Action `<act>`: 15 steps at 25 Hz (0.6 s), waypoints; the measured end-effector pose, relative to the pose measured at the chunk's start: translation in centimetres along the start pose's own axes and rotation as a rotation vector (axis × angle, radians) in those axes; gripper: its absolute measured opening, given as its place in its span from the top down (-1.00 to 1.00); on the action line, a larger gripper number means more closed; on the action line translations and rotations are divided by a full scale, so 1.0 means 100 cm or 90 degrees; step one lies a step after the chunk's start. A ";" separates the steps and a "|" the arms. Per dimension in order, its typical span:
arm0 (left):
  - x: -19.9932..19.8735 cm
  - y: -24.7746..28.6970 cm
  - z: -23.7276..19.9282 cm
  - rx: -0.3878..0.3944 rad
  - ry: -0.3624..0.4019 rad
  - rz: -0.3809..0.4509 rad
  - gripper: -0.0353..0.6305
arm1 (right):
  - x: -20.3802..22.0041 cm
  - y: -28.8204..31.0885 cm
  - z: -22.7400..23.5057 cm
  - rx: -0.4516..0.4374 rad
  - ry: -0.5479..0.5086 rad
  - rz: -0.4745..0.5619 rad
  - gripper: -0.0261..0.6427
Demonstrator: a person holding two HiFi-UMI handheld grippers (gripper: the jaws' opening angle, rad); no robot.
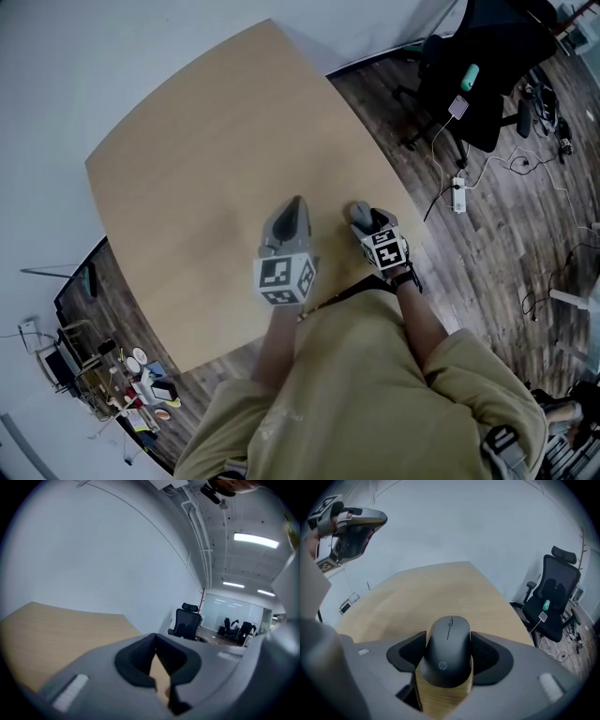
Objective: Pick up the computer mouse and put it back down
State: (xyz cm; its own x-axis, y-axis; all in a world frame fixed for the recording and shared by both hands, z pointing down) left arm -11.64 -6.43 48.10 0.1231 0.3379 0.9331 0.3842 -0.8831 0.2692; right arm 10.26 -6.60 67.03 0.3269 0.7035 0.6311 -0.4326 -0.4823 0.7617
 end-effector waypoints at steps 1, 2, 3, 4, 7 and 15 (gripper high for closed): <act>0.001 -0.001 0.000 -0.001 -0.001 0.000 0.90 | 0.002 0.003 0.000 -0.003 -0.001 -0.007 0.03; 0.001 -0.001 0.000 -0.002 -0.002 0.001 0.90 | 0.005 0.006 0.000 -0.005 -0.002 -0.013 0.03; 0.002 -0.002 0.001 -0.003 -0.003 0.001 0.90 | 0.007 0.008 0.000 -0.007 -0.003 -0.019 0.03; 0.002 -0.004 0.002 -0.004 -0.003 0.001 0.90 | 0.010 0.010 0.000 -0.007 -0.003 -0.023 0.02; 0.002 -0.006 0.005 -0.006 -0.002 0.005 0.90 | 0.013 0.012 0.001 -0.008 0.007 -0.024 0.00; 0.003 -0.018 0.006 -0.042 0.010 0.008 0.90 | -0.055 -0.033 -0.008 -0.020 0.004 0.129 0.03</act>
State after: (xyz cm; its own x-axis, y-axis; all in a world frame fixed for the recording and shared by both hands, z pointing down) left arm -11.75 -4.57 47.79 0.1129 0.3222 0.9399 0.3209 -0.9071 0.2724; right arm 9.20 -8.50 60.93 0.2256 0.5973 0.7696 -0.5144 -0.5979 0.6148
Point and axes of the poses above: the fingertips, and each gripper's own axes: y forward along the fingers, z to its right, x out of its underside, the point moved 9 cm from there along -y, backward along the fingers, and after that the axes turned 1 degree about y, right-handed, at the moved point
